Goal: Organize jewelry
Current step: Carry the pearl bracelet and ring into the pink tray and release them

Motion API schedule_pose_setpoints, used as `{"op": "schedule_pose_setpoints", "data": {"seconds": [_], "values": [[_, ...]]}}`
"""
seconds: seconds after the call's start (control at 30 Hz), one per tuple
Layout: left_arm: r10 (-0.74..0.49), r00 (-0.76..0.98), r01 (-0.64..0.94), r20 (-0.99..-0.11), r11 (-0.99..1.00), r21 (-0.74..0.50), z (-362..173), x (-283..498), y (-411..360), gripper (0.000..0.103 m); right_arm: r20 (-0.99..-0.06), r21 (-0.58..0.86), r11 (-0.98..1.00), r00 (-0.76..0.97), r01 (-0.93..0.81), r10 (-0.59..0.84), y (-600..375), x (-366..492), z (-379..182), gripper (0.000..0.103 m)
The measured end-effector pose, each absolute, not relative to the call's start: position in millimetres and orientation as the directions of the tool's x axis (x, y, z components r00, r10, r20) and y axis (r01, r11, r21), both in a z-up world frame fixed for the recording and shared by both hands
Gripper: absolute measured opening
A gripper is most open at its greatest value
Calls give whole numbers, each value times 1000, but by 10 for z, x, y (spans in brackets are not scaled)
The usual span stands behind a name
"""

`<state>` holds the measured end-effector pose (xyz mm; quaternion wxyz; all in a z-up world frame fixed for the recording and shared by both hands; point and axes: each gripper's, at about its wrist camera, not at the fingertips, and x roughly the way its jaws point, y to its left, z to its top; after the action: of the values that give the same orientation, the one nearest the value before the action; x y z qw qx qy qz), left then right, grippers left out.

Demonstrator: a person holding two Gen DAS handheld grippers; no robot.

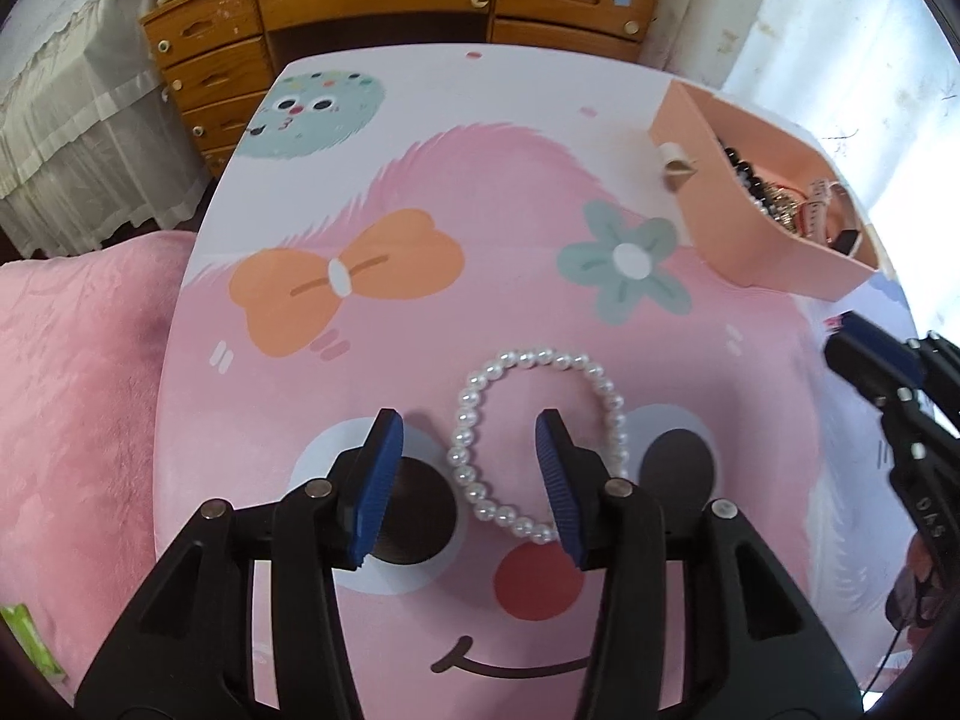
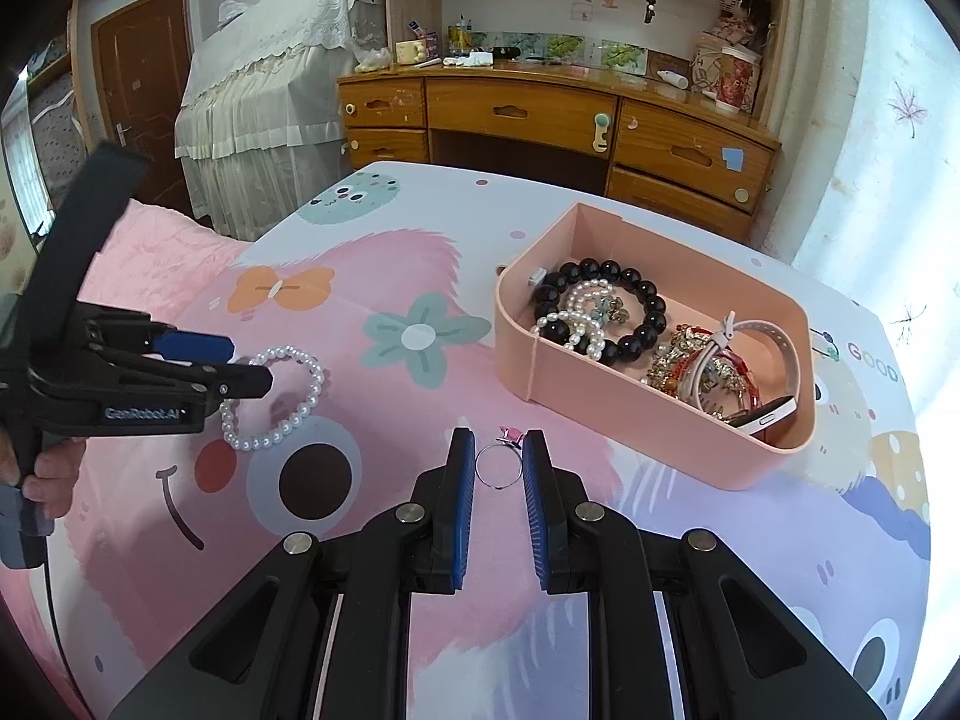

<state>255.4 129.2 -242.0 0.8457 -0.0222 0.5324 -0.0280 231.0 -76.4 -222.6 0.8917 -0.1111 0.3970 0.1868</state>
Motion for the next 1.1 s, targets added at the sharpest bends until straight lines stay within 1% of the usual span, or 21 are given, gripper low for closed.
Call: {"op": "schedule_pose_setpoints", "data": {"seconds": [0.03, 0.07, 0.1, 0.17, 0.2, 0.27, 0.33, 0.53, 0.7, 0.97, 1.1], "values": [[-70, 432, 25, -899, 998, -65, -2431, 2554, 1297, 41, -749, -50, 905, 616, -422, 246, -781, 2287, -2212, 16], [-65, 433, 26, -899, 998, -59, -2438, 2547, 1293, 36, -749, -50, 905, 615, -423, 247, -794, 2294, -2201, 16], [-62, 433, 26, -899, 998, -56, -2449, 2552, 1296, 35, -749, -50, 905, 615, -424, 247, -807, 2290, -2193, 16], [-52, 444, 27, -895, 999, -44, -2457, 2549, 1304, 27, -750, -46, 905, 613, -422, 248, -816, 2298, -2185, 16], [-48, 446, 31, -894, 999, -38, -2458, 2545, 1300, 24, -750, -42, 906, 613, -422, 251, -824, 2295, -2184, 16], [-48, 452, 39, -891, 999, -34, -2463, 2547, 1304, 13, -748, -33, 906, 612, -422, 258, -839, 2310, -2171, 16], [-53, 454, 48, -890, 998, -35, -2460, 2545, 1295, 6, -745, -25, 905, 611, -424, 266, -846, 2314, -2150, 16], [-57, 471, 50, -880, 998, -38, -2418, 2532, 1236, 5, -733, -5, 899, 613, -437, 294, -925, 2297, -2072, 16], [-85, 533, 77, -842, 996, -52, -2172, 2495, 1069, 5, -719, 7, 897, 621, -443, 312, -1016, 2275, -1989, 16], [-154, 647, 152, -746, 986, -71, -1477, 2466, 636, 5, -672, 28, 905, 662, -424, 331, -1274, 2249, -1728, 16], [-198, 704, 200, -682, 977, -78, -1107, 2495, 394, 5, -640, 24, 913, 695, -408, 327, -1400, 2267, -1574, 16]]}}
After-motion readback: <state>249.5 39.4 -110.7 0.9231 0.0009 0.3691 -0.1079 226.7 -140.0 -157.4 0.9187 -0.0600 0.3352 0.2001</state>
